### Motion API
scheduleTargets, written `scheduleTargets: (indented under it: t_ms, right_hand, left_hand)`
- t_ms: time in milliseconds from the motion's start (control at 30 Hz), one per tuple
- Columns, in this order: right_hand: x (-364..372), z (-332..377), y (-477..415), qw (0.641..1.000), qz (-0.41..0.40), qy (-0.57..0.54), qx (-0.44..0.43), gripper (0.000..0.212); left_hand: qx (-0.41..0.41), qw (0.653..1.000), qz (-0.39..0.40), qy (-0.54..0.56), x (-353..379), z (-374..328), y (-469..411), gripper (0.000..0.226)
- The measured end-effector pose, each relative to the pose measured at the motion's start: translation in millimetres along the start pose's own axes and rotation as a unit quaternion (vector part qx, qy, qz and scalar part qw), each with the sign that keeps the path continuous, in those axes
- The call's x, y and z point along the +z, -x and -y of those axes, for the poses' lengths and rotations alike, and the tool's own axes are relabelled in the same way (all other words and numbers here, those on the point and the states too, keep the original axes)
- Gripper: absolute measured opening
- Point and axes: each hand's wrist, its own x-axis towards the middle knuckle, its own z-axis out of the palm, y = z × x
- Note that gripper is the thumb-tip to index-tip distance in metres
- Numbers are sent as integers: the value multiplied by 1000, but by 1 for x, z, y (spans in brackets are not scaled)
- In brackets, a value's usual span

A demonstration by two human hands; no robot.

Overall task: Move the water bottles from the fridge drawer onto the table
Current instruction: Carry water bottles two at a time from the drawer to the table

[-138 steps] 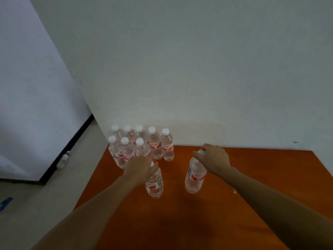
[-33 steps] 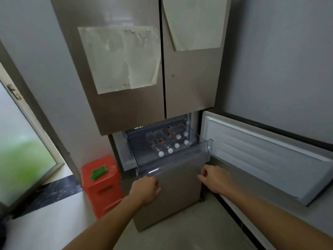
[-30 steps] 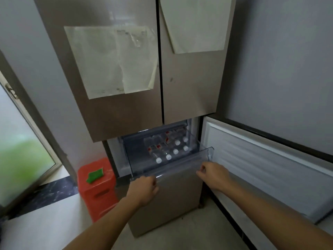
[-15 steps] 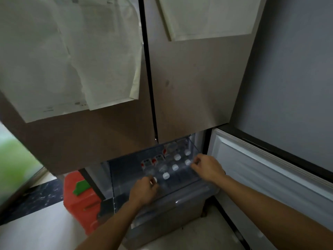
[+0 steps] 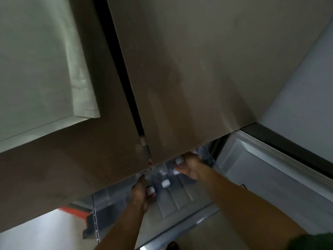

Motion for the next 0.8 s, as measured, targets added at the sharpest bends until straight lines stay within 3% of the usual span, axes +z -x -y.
scheduleTargets:
  t_ms: [67, 100, 200, 467, 533, 667, 800]
  right_hand:
    - [8, -3, -14, 992, -8, -125, 24, 23]
    - [11, -4, -17, 991, -19, -133, 27, 20]
    - [14, -9, -13, 996, -62, -62, -9, 17]
    - [-9, -6, 30, 980, -118, 76, -143, 38]
    - [-19, -3, 43, 962, -135, 140, -190, 48]
    - [-32, 11, 86, 912, -109, 297, -259, 34]
    - [-53, 21, 132, 863, -58, 393, -311, 31]
  left_hand:
    - [10, 1000, 2, 20, 2, 2, -8, 31]
    - [19, 1000, -2, 16, 2, 4, -9, 34]
    - [70, 997, -36, -21, -2, 11, -5, 37]
    - [212, 953, -140, -165, -29, -10, 29, 28]
    - [240, 928, -167, -230, -30, -18, 46, 32]
    - [264, 869, -214, -359, -31, -35, 83, 35]
    - [295, 831, -233, -410, -40, -34, 134, 31]
